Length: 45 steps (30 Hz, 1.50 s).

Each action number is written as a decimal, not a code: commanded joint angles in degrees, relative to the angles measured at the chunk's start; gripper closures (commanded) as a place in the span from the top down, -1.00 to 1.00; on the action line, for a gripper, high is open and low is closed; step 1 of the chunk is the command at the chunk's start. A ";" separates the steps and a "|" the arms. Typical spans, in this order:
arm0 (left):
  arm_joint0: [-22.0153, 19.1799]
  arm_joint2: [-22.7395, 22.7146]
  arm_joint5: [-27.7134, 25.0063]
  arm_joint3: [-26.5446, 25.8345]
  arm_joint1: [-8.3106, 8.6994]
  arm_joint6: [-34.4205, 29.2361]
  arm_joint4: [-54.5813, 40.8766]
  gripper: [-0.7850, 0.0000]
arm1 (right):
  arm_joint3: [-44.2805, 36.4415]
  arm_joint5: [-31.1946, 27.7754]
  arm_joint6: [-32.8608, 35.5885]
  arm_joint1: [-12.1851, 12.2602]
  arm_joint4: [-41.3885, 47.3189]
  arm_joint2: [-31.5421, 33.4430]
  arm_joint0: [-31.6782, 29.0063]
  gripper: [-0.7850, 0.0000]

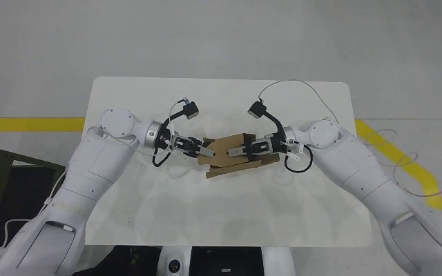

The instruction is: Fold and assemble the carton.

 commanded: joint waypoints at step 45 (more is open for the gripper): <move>2.39 -1.56 3.44 -4.37 -1.09 1.50 -11.58 1.00 | 3.25 -4.81 -4.83 -2.43 -2.35 -2.93 1.50 -1.00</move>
